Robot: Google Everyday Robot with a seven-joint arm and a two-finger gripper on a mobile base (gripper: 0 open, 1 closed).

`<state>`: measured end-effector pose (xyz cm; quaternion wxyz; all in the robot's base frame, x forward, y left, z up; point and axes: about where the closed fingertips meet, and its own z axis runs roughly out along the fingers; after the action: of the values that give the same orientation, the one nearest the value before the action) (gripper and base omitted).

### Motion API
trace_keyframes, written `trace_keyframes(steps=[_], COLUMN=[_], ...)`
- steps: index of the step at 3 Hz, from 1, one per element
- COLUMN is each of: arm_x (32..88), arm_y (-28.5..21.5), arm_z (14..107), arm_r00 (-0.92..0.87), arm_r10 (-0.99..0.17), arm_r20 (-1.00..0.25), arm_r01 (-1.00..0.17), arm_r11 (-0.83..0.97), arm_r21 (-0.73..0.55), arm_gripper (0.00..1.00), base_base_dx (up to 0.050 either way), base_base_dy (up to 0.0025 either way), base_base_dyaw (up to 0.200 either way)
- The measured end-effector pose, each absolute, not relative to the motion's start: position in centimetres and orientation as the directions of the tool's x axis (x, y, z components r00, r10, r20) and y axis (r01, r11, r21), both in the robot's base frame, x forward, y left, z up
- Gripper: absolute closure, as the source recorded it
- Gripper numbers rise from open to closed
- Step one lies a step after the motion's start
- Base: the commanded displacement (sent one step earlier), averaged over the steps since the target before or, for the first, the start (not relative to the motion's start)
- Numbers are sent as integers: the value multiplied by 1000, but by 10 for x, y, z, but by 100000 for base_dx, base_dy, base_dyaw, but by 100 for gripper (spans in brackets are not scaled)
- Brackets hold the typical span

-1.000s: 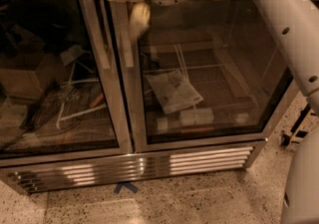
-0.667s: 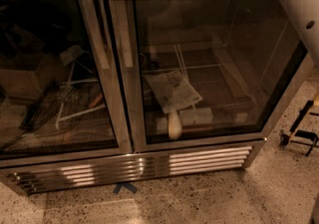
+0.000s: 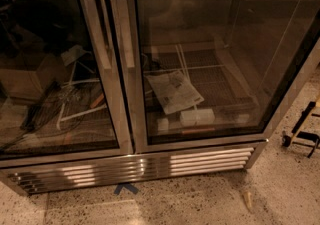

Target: Place blue chip bag into bottom drawer

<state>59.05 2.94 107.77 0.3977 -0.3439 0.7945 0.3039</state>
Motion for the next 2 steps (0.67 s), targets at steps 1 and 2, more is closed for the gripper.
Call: trace_keyframes(steps=[1, 2], arm_x=[547, 509], arm_y=[31, 29], arm_z=[1112, 1144], arm_r00=[-442, -431], arm_r10=[-367, -381], arm_r20=[-819, -818], arm_r01=[-721, -641], arm_r11=[689, 767], arm_r21=[80, -20], arm_gripper=[0, 0], base_base_dx=[0, 0], base_base_dy=[0, 0], base_base_dyaw=[0, 0])
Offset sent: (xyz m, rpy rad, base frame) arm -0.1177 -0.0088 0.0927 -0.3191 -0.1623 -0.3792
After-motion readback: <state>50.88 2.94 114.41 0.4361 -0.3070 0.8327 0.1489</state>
